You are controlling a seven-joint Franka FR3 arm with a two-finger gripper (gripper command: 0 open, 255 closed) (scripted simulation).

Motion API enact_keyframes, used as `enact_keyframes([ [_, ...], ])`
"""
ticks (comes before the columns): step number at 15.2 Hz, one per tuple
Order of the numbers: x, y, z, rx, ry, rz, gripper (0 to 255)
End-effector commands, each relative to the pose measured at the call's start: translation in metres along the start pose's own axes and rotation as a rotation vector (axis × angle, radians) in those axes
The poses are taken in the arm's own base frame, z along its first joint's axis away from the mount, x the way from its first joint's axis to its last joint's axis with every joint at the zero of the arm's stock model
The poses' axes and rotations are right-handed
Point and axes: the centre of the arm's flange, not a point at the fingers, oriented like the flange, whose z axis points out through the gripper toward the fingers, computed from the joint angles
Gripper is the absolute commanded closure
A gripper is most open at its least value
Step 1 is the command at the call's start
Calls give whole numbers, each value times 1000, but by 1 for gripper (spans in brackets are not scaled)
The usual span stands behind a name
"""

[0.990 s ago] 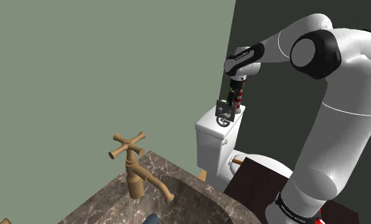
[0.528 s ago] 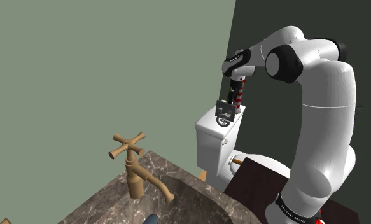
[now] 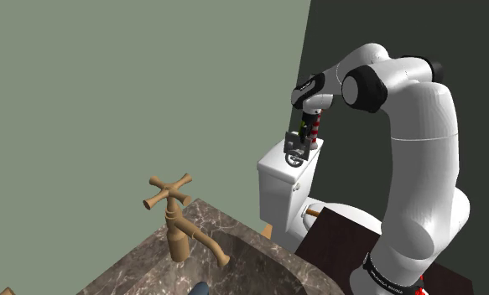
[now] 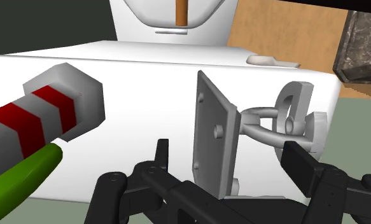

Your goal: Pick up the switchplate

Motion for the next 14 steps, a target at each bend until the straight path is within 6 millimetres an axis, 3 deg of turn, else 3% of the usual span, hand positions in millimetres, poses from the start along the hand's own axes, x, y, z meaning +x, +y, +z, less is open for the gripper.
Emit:
enact_keyframes([
  [1, 0, 0, 5, 0, 0, 0, 0],
  [2, 0, -1, 6, 0, 0, 0, 255],
  [10, 0, 0, 6, 0, 0, 0, 255],
  [14, 0, 1, -11, 0, 0, 0, 255],
])
